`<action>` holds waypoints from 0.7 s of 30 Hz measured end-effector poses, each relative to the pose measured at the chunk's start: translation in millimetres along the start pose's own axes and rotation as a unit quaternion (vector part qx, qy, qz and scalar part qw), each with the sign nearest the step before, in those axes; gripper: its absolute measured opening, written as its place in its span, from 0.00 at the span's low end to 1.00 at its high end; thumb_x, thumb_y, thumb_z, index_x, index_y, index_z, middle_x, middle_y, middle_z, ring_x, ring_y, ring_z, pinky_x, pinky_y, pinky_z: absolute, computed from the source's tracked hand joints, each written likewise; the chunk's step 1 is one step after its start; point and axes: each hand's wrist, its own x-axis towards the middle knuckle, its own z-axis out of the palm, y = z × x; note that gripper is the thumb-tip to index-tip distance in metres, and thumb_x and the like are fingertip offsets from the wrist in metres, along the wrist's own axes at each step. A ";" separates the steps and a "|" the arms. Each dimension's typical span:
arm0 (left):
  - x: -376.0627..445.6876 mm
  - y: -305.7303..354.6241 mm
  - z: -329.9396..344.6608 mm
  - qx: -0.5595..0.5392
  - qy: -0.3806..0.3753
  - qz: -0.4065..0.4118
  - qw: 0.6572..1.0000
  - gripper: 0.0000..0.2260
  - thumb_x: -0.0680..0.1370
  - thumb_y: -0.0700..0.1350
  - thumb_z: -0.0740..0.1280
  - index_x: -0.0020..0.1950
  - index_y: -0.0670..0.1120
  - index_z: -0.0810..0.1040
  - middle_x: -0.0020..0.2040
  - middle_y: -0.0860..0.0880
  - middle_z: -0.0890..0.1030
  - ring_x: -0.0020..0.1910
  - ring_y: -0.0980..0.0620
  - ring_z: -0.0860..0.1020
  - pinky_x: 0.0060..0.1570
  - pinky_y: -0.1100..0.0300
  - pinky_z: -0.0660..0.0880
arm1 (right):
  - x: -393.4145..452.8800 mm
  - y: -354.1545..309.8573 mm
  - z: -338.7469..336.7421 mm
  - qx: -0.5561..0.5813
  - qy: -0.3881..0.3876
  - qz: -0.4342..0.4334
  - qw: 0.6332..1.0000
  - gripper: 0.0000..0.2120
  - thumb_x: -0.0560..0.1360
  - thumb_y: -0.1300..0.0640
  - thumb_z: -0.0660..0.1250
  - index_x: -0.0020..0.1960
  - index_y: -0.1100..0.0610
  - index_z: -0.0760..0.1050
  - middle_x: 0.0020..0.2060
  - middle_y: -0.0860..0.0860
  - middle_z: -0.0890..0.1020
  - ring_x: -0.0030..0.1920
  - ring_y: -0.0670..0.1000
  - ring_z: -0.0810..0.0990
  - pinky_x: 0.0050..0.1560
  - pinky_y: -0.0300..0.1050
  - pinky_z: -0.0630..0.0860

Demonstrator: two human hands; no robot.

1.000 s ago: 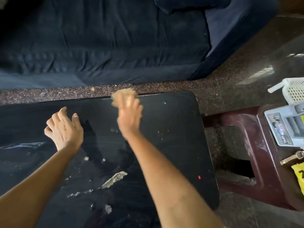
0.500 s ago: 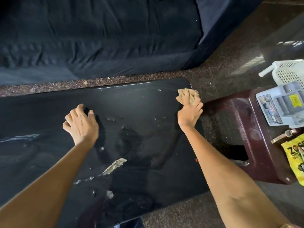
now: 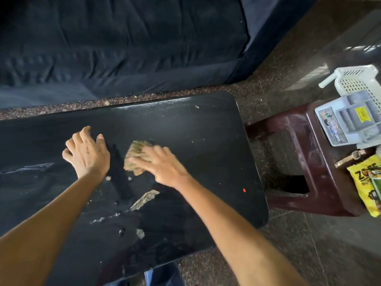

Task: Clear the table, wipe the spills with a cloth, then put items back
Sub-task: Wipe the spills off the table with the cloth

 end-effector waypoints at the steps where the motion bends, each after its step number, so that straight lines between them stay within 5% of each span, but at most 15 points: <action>1: -1.0 1.4 1.7 -0.002 -0.001 0.003 1.000 0.19 0.81 0.47 0.55 0.71 0.42 0.64 0.68 0.38 0.68 0.68 0.38 0.62 0.67 0.42 0.55 | -15.1 23.3 -1.8 0.020 0.029 0.050 0.998 0.33 0.69 0.64 0.66 0.69 0.40 0.66 0.62 0.51 0.73 0.51 0.57 0.74 0.46 0.51 0.73; 3: -3.8 3.7 4.5 -0.007 -0.003 0.006 1.000 0.19 0.81 0.47 0.55 0.71 0.42 0.64 0.67 0.38 0.68 0.68 0.37 0.62 0.67 0.42 0.55 | -52.4 70.4 -5.3 0.028 0.085 0.236 0.968 0.33 0.69 0.64 0.60 0.67 0.37 0.66 0.62 0.46 0.73 0.51 0.55 0.76 0.44 0.50 0.76; 6: -10.7 5.9 9.9 -0.017 -0.006 0.004 1.000 0.19 0.81 0.47 0.55 0.71 0.41 0.64 0.67 0.39 0.69 0.68 0.38 0.62 0.67 0.43 0.55 | -103.5 110.3 -16.0 0.008 0.142 0.524 0.840 0.33 0.67 0.66 0.60 0.70 0.45 0.65 0.64 0.58 0.69 0.52 0.61 0.72 0.49 0.55 0.72; 11: -20.8 1.6 15.5 -0.026 -0.013 0.000 1.000 0.19 0.81 0.47 0.55 0.70 0.42 0.64 0.67 0.39 0.69 0.67 0.38 0.63 0.67 0.44 0.55 | -66.6 92.0 -13.6 0.053 0.152 0.693 0.703 0.36 0.71 0.65 0.63 0.75 0.46 0.56 0.69 0.62 0.62 0.58 0.61 0.66 0.57 0.54 0.65; 12: -21.6 -0.2 15.1 -0.024 -0.012 0.001 1.000 0.19 0.81 0.47 0.55 0.70 0.42 0.64 0.67 0.39 0.69 0.67 0.39 0.63 0.67 0.44 0.55 | -50.2 74.3 -10.5 0.047 0.163 0.691 0.703 0.36 0.70 0.64 0.65 0.74 0.47 0.58 0.67 0.62 0.64 0.55 0.61 0.68 0.53 0.53 0.66; 14: -22.4 -6.1 11.3 -0.020 -0.010 0.003 1.000 0.19 0.81 0.47 0.55 0.70 0.42 0.64 0.67 0.39 0.69 0.67 0.39 0.63 0.68 0.43 0.55 | -21.5 21.8 -5.0 0.025 0.179 0.622 0.762 0.35 0.64 0.61 0.70 0.69 0.48 0.67 0.60 0.61 0.72 0.47 0.58 0.71 0.44 0.50 0.68; 18: -21.2 -14.6 0.0 -0.009 0.000 0.008 1.000 0.19 0.81 0.47 0.54 0.71 0.42 0.64 0.68 0.39 0.68 0.68 0.38 0.62 0.67 0.42 0.55 | 6.1 -106.7 16.1 0.052 0.090 0.333 0.937 0.32 0.66 0.54 0.68 0.68 0.45 0.66 0.57 0.55 0.74 0.46 0.55 0.73 0.42 0.49 0.69; 21: -26.3 -22.0 -6.6 -0.003 0.004 0.025 1.000 0.19 0.81 0.47 0.54 0.70 0.41 0.64 0.68 0.38 0.68 0.68 0.38 0.62 0.67 0.42 0.55 | -8.3 -145.2 27.4 0.018 0.015 0.125 0.992 0.27 0.69 0.53 0.62 0.68 0.42 0.67 0.61 0.51 0.72 0.50 0.52 0.73 0.45 0.46 0.69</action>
